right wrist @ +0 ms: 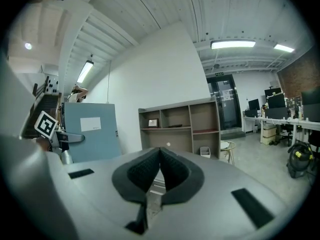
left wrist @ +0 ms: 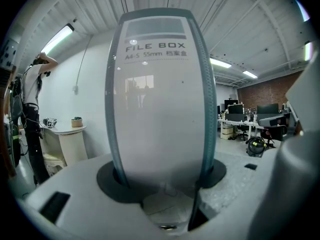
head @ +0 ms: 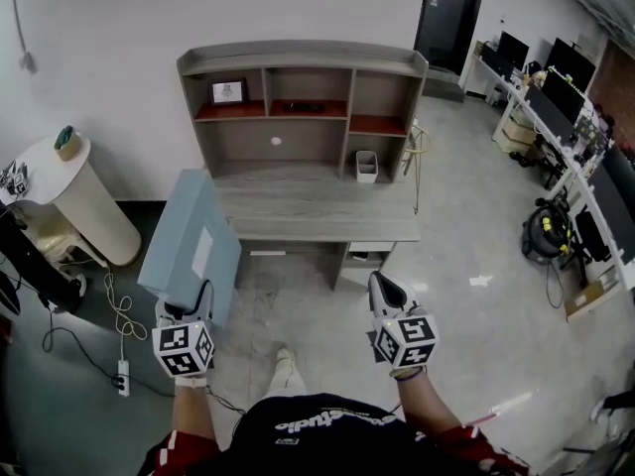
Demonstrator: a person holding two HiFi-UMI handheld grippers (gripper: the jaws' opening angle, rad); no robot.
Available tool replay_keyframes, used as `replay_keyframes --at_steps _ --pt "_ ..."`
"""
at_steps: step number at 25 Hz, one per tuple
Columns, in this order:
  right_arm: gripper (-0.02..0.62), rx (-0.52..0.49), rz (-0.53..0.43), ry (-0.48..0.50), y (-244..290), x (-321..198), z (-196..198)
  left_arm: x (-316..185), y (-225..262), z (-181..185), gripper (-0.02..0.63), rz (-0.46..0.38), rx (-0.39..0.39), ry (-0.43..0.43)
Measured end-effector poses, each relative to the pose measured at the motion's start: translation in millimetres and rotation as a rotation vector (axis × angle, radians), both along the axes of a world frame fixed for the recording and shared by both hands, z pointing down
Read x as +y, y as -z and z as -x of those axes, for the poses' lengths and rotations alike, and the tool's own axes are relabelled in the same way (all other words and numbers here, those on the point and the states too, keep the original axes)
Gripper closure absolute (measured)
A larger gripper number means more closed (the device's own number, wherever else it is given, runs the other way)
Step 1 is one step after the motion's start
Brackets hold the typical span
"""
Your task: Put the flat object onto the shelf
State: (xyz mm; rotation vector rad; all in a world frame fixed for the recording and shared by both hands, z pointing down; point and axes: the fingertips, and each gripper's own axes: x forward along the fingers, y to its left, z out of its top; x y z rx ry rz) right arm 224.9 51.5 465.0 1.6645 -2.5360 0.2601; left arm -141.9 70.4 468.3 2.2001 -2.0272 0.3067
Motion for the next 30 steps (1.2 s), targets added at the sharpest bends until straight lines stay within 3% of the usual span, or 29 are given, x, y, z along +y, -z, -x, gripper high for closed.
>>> replay_keyframes --at_steps 19,30 --pt "0.597 0.032 -0.027 0.011 25.1 -167.9 75.4 -167.8 -8.9 64.4 0.342 0.011 0.034 -0.029" --pt "0.597 0.054 -0.039 0.005 36.4 -227.0 115.3 -221.9 -22.2 97.9 0.342 0.028 0.033 -0.058"
